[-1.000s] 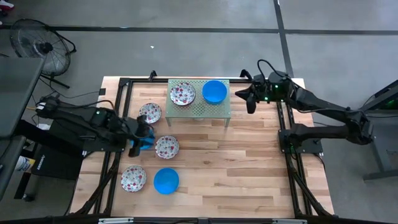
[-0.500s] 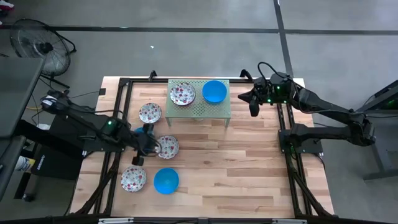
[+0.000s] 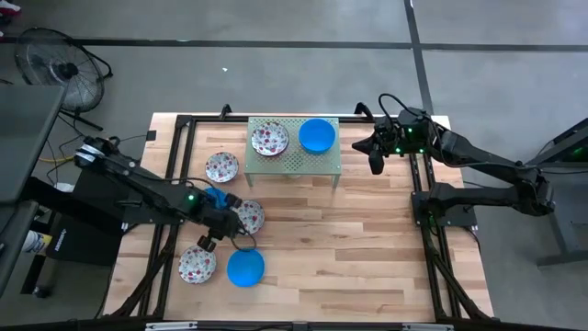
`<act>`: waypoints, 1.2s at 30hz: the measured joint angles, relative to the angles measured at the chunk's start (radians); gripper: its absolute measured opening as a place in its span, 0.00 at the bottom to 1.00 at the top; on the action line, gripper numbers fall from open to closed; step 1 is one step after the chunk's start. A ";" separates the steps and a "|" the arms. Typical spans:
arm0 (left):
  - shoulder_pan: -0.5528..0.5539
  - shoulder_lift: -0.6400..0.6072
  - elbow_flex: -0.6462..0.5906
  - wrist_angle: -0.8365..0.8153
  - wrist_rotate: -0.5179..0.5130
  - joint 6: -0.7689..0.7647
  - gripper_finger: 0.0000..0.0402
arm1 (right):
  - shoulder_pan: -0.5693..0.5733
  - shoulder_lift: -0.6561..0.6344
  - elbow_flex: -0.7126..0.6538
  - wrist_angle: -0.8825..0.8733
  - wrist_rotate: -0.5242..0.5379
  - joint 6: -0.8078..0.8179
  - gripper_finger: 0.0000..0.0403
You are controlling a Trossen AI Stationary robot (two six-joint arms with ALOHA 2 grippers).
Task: Pick & Place Mini bowls
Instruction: Stack the red patterned bowl on the red patterned bowl on the shelf
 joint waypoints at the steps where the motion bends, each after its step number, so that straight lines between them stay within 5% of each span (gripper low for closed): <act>1: 0.000 0.013 0.000 0.000 -0.005 0.002 0.32 | 0.000 0.000 0.000 0.000 0.000 0.000 0.00; 14: 0.000 0.138 0.000 0.004 -0.071 0.052 0.31 | 0.000 0.000 0.000 0.000 0.000 0.000 0.00; 23: 0.000 0.142 0.005 0.012 -0.107 0.049 0.03 | 0.000 0.000 0.000 0.000 0.000 0.000 0.00; 36: 0.017 0.147 0.151 -0.201 -0.074 -0.001 0.01 | -0.001 0.000 0.000 0.000 0.000 0.008 0.00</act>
